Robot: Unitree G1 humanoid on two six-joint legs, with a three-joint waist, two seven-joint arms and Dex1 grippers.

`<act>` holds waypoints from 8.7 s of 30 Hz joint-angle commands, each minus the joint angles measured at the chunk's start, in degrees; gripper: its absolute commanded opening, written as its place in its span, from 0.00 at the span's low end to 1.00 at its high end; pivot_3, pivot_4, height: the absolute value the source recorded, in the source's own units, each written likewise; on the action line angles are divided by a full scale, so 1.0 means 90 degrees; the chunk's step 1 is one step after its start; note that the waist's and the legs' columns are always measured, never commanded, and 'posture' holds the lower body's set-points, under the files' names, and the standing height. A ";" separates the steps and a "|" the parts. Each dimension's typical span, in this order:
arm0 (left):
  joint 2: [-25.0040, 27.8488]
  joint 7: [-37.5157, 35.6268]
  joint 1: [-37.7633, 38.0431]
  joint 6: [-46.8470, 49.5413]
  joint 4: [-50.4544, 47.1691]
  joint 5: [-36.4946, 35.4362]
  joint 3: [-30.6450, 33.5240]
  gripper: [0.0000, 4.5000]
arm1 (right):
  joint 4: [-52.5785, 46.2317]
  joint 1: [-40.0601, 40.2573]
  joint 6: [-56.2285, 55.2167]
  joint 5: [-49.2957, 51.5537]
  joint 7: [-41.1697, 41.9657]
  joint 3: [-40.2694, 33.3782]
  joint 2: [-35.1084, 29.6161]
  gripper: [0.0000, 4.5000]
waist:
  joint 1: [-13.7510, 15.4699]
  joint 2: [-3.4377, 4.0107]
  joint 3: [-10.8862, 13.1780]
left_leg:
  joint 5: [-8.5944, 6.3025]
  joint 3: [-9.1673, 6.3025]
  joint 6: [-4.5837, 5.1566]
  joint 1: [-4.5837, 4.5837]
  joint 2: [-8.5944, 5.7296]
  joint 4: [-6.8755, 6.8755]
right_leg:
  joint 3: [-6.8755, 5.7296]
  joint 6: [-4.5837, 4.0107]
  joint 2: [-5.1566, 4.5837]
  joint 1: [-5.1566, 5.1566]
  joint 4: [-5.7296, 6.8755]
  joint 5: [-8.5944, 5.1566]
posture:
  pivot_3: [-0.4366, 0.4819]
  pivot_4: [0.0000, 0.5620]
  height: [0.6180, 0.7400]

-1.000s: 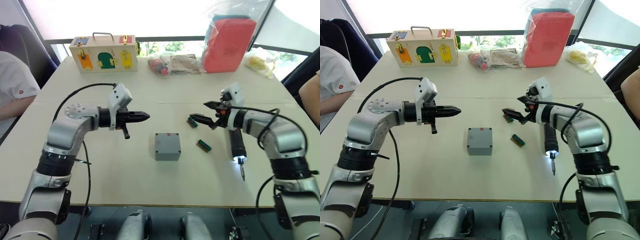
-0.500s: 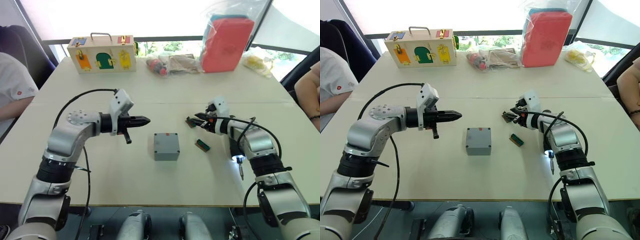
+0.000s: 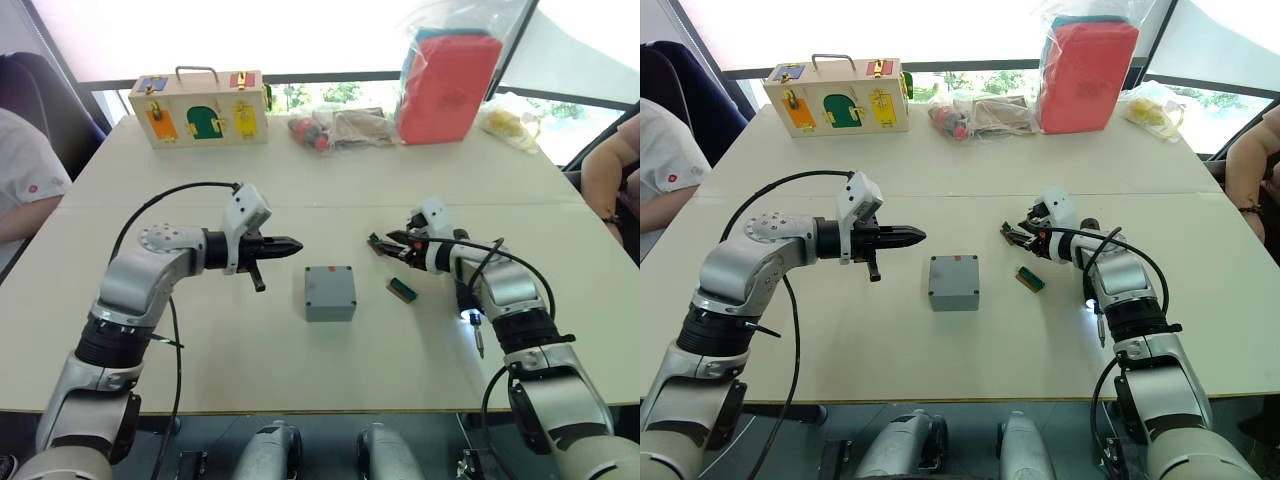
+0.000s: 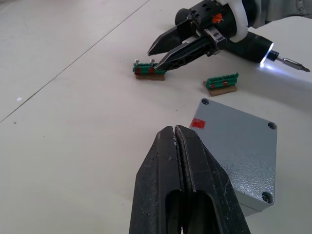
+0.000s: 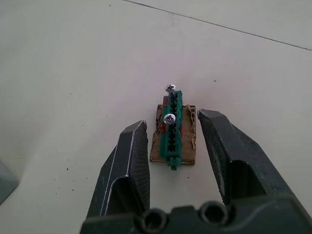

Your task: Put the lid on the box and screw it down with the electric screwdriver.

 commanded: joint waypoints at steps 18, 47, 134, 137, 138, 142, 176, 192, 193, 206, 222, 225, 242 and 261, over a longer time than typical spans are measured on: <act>0.0007 0.0133 0.0038 -0.0083 -0.0284 -0.0065 -0.0049 0.00 | -0.0048 -0.0196 -0.0053 -0.0057 -0.0010 -0.0187 0.0067 0.01 | -0.0001 0.0000 0.0000 | 0.0000 -0.0001 -0.0002 0.0000 0.0000 0.0000 | 0.0001 0.0000 -0.0002 -0.0001 0.0000 0.0000 | 0.48 0.27 1.00; 0.1006 -0.0759 0.0720 0.0204 -0.1044 -0.0569 0.0018 0.00 | -0.4983 0.1125 0.2653 0.2172 0.0437 -0.0628 -0.0272 0.01 | 0.0010 0.0001 0.0001 | -0.0021 -0.0004 0.0030 0.0000 0.0006 -0.0006 | 0.0004 -0.0001 -0.0024 -0.0003 -0.0001 -0.0001 | 0.48 0.27 1.00; 0.0391 -0.1131 -0.0327 -0.0737 -0.1212 -0.0414 -0.0942 0.00 | -0.3385 0.0223 0.7402 0.2912 -0.0973 -0.1261 -0.3212 0.99 | -0.0001 0.0002 0.0001 | -0.0028 -0.0001 0.0045 0.0000 0.0003 -0.0006 | 0.0002 -0.0021 -0.0036 0.0004 -0.0013 -0.0011 | 0.48 0.27 1.00; 0.0275 -0.1195 -0.0347 -0.0955 -0.1169 -0.0247 -0.1143 0.00 | -0.2790 0.0131 0.7402 0.3240 -0.1095 -0.0957 -0.3407 0.99 | 0.0001 0.0003 0.0001 | -0.0028 0.0000 0.0046 0.0000 0.0003 -0.0007 | 0.0003 -0.0007 -0.0034 0.0001 -0.0012 -0.0003 | 0.48 0.27 1.00; 0.0238 -0.1199 -0.0354 -0.0996 -0.1157 -0.0225 -0.1172 0.00 | -0.2723 0.0083 0.7402 0.3268 -0.1139 -0.0793 -0.3450 0.99 | 0.0001 0.0003 0.0001 | -0.0028 0.0000 0.0046 -0.0001 0.0003 -0.0007 | 0.0003 -0.0006 -0.0033 -0.0001 -0.0012 -0.0003 | 0.48 0.27 1.00; 0.0129 -0.1149 -0.0356 -0.1076 -0.1106 -0.0152 -0.1225 0.00 | -0.2181 -0.0230 0.7402 0.3563 -0.1321 -0.0207 -0.3489 0.99 | 0.0003 0.0002 0.0001 | -0.0028 0.0001 0.0046 -0.0002 0.0002 -0.0004 | 0.0003 -0.0007 -0.0033 0.0000 -0.0013 -0.0004 | 0.48 0.27 1.00; 0.0378 -0.0809 -0.0051 -0.1017 -0.0275 -0.0213 -0.0608 0.00 | -0.1913 -0.1671 0.1960 0.2920 -0.2555 -0.3469 -0.0513 0.41 | -0.0014 0.0039 0.0022 | 0.0013 0.0018 -0.0016 -0.0084 0.0011 -0.0009 | 0.0008 0.0000 0.0008 -0.0104 0.0014 0.0004 | 0.48 0.27 1.00; 0.0122 -0.0926 -0.0230 -0.1179 0.0308 0.0656 -0.1376 0.00 | -0.5034 0.1749 -0.0009 0.2291 -0.1401 -0.0615 0.1311 0.41 | 0.0008 0.0029 0.0017 | -0.0005 0.0002 0.0021 -0.0085 -0.0002 0.0027 | 0.0005 -0.0001 0.0017 -0.0103 0.0084 0.0001 | 0.48 0.27 1.00; 0.0113 -0.0872 -0.0215 -0.1221 0.0337 0.0764 -0.1427 0.00 | -0.4975 0.1791 -0.0104 0.2211 -0.1380 -0.0564 0.1323 0.41 | 0.0009 0.0030 0.0017 | 0.0000 0.0002 0.0014 -0.0085 -0.0001 0.0026 | 0.0005 0.0000 0.0018 -0.0103 0.0084 0.0000 | 0.48 0.27 1.00; -0.0021 -0.0779 0.0013 -0.1076 0.0011 0.0967 -0.1630 0.00 | -0.4463 0.1877 -0.0672 0.1763 -0.1329 -0.0494 0.1395 0.41 | 0.0012 0.0028 0.0016 | 0.0007 0.0001 0.0001 -0.0077 0.0002 0.0026 | 0.0008 0.0001 0.0020 -0.0099 0.0087 -0.0001 | 0.48 0.27 1.00; 0.0042 -0.0853 0.0084 -0.1070 -0.0046 0.1074 -0.1654 0.00 | -0.3532 0.2987 -0.1767 0.0782 -0.1233 0.0089 0.1525 0.41 | 0.0010 -0.0004 -0.0007 | -0.0026 -0.0005 0.0044 0.0122 0.0006 -0.0010 | 0.0006 0.0007 0.0019 0.0109 0.0010 -0.0020 | 0.48 0.27 1.00; 0.0026 -0.0857 0.0086 -0.1063 -0.0046 0.1093 -0.1647 0.00 | -0.3457 0.3008 -0.1865 0.0730 -0.1242 0.0123 0.1532 0.41 | 0.0010 -0.0009 -0.0015 | -0.0026 -0.0007 0.0043 0.0122 0.0006 -0.0010 | 0.0009 0.0007 0.0015 0.0109 0.0010 -0.0020 | 0.48 0.27 1.00; -0.0032 -0.0869 0.0144 -0.1143 0.0032 0.1130 -0.1656 0.00 | -0.3325 0.3058 -0.1913 0.0511 -0.1368 0.0208 0.1473 0.41 | 0.0012 -0.0029 -0.0085 | -0.0032 -0.0016 0.0034 0.0124 0.0006 -0.0014 | 0.0011 0.0002 -0.0009 0.0112 0.0000 -0.0022 | 0.48 0.27 1.00; 0.0039 -0.1012 0.0063 -0.1573 0.0324 0.1449 -0.1825 0.00 | -0.5154 0.0357 0.1396 0.3540 -0.2571 -0.1972 0.0969 0.41 | 0.0011 -0.0008 -0.0071 | -0.0030 -0.0011 0.0024 0.0074 -0.0006 -0.0058 | 0.0008 -0.0005 -0.0040 0.0043 -0.0005 -0.0021 | 0.48 0.27 1.00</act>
